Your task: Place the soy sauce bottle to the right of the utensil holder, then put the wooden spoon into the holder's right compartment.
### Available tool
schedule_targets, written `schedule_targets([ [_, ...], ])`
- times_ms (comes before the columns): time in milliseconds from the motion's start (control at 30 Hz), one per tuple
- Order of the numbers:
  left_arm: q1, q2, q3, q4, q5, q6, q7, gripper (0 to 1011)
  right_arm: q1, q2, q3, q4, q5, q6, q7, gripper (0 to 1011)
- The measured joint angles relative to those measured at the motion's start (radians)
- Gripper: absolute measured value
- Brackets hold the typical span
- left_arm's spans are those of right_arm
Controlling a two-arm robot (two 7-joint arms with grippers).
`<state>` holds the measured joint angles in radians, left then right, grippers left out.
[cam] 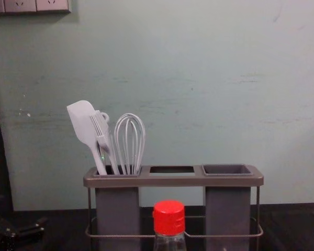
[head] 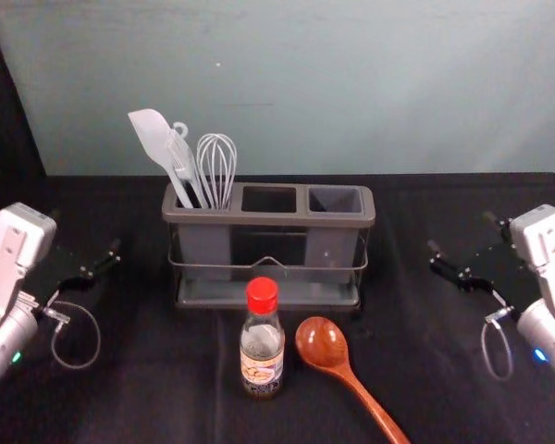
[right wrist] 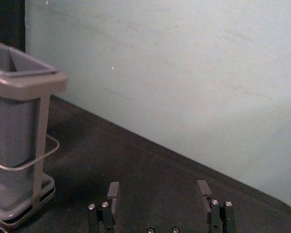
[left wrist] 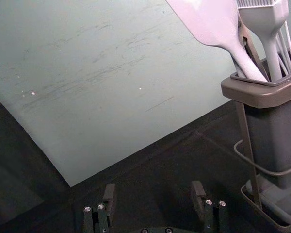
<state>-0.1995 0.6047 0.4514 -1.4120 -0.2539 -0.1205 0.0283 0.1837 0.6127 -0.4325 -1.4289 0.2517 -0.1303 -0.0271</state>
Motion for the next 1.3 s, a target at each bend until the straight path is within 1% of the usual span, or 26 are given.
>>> schedule_targets([
  [133,0.000,0.000,0.000,0.000,0.000,0.000,0.000,1011,-0.030,0.015,0.028,-0.036,0.002,-0.015,0.001,1002],
  [233,0.000,0.000,0.000,0.000,0.000,0.000,0.000,1011,-0.074,0.036,0.060,-0.091,0.010,-0.033,0.001,1002],
  [333,0.000,0.000,0.000,0.000,0.000,0.000,0.000,1011,-0.109,0.051,0.082,-0.131,0.018,-0.048,0.001,1002],
  [367,0.000,0.000,0.000,0.000,0.000,0.000,0.000,1011,-0.137,0.061,0.095,-0.158,0.024,-0.061,0.001,1002],
  [400,0.000,0.000,0.000,0.000,0.000,0.000,0.000,1012,-0.150,0.068,0.103,-0.173,0.026,-0.068,0.001,1003],
  [467,0.000,0.000,0.000,0.000,0.000,0.000,0.000,1011,-0.217,0.094,0.134,-0.235,0.040,-0.098,0.003,1003],
  [533,0.000,0.000,0.000,0.000,0.000,0.000,0.000,1011,-0.253,0.107,0.151,-0.265,0.047,-0.116,0.006,1002],
  [567,0.000,0.000,0.000,0.000,0.000,0.000,0.000,1011,-0.287,0.119,0.167,-0.290,0.060,-0.138,0.014,1003],
  [600,0.000,0.000,0.000,0.000,0.000,0.000,0.000,1011,-0.308,0.126,0.176,-0.303,0.069,-0.151,0.019,1003],
  [633,0.000,0.000,0.000,0.000,0.000,0.000,0.000,1012,-0.342,0.138,0.194,-0.325,0.090,-0.178,0.032,1003],
  [733,0.000,0.000,0.000,0.000,0.000,0.000,0.000,1011,-0.392,0.155,0.218,-0.352,0.123,-0.215,0.060,1003],
  [767,0.000,0.000,0.000,0.000,0.000,0.000,0.000,1012,-0.419,0.166,0.229,-0.368,0.141,-0.236,0.080,1002],
  [900,0.000,0.000,0.000,0.000,0.000,0.000,0.000,1011,-0.474,0.190,0.247,-0.405,0.167,-0.273,0.128,1002],
  [967,0.000,0.000,0.000,0.000,0.000,0.000,0.000,1012,-0.494,0.200,0.249,-0.421,0.172,-0.284,0.147,1002],
  [1067,0.000,0.000,0.000,0.000,0.000,0.000,0.000,1012,-0.523,0.220,0.248,-0.452,0.177,-0.300,0.197,1003],
  [1167,0.000,0.000,0.000,0.000,0.000,0.000,0.000,1011,-0.527,0.228,0.239,-0.465,0.181,-0.305,0.232,1003],
  [1233,0.000,0.000,0.000,0.000,0.000,0.000,0.000,1012,-0.520,0.232,0.225,-0.470,0.179,-0.304,0.262,1003],
  [1300,0.000,0.000,0.000,0.000,0.000,0.000,0.000,1011,-0.498,0.230,0.201,-0.470,0.174,-0.296,0.296,1002],
])
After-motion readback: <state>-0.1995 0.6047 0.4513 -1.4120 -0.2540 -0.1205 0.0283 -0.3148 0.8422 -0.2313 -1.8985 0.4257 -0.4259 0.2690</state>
